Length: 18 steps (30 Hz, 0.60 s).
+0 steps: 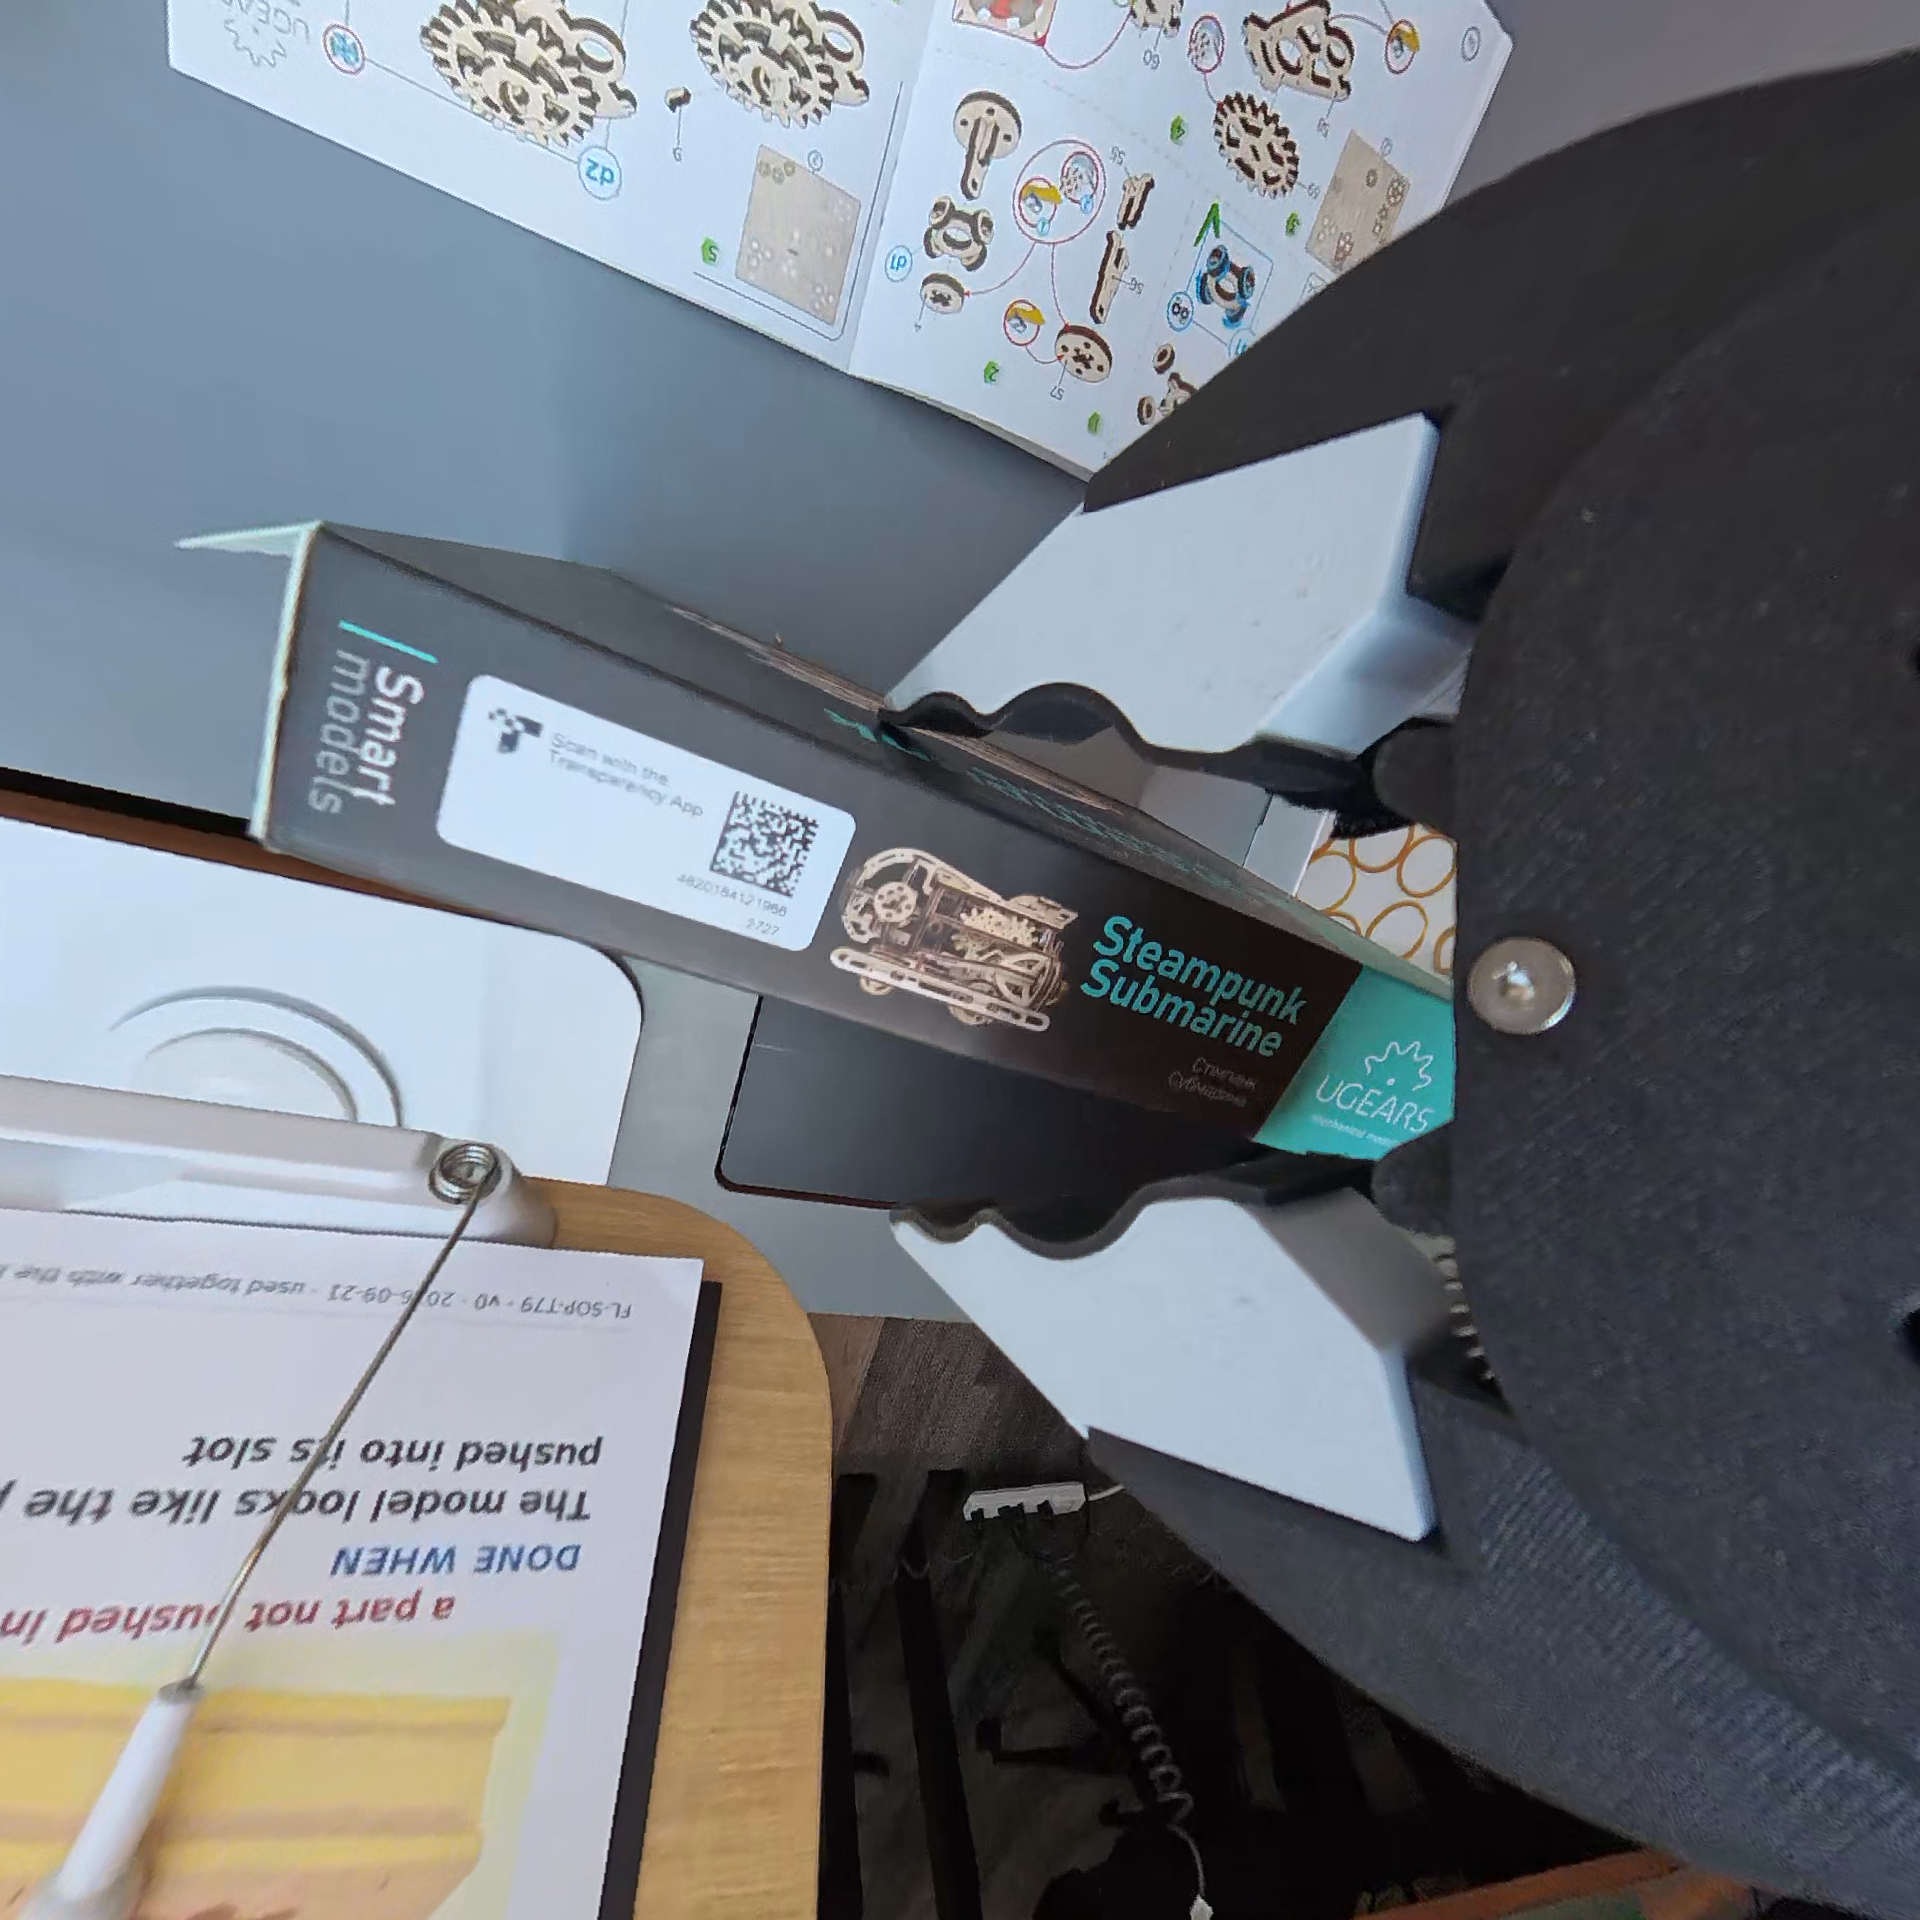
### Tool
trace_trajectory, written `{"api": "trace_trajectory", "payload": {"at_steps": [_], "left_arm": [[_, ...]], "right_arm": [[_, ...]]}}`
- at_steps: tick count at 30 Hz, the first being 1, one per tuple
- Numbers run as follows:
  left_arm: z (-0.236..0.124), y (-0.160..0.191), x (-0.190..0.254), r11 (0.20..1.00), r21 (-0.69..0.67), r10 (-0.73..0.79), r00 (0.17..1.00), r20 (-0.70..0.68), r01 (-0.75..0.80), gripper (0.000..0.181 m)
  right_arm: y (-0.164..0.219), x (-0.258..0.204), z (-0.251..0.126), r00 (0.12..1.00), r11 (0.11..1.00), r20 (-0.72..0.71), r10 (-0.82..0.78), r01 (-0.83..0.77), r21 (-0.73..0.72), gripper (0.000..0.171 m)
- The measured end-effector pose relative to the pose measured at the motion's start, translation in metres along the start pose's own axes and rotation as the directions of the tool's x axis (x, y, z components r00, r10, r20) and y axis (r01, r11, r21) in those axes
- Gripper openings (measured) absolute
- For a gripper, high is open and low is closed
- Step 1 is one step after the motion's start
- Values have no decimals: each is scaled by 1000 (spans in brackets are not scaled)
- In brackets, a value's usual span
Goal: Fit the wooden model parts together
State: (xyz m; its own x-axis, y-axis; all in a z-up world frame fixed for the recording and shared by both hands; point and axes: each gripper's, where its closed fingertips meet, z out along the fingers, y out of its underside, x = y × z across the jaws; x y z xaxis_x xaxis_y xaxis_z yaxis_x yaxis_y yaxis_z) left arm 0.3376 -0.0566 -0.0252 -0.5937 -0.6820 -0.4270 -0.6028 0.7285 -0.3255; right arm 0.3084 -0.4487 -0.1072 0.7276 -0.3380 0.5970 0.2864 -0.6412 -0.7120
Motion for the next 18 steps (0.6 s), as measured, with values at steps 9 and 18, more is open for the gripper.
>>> {"api": "trace_trajectory", "payload": {"at_steps": [9, 18], "left_arm": [[10, 13, 23, 997, -55, 39, 992, -123, -46, 43], [-118, -28, -11, 999, 34, 6, 997, -81, -3, 43]], "right_arm": [[-1, 62, -25, 950, 936, -40, 310, -298, 187, 44], [-3, 99, -50, 907, 881, -89, 412, -372, 292, 41]]}}
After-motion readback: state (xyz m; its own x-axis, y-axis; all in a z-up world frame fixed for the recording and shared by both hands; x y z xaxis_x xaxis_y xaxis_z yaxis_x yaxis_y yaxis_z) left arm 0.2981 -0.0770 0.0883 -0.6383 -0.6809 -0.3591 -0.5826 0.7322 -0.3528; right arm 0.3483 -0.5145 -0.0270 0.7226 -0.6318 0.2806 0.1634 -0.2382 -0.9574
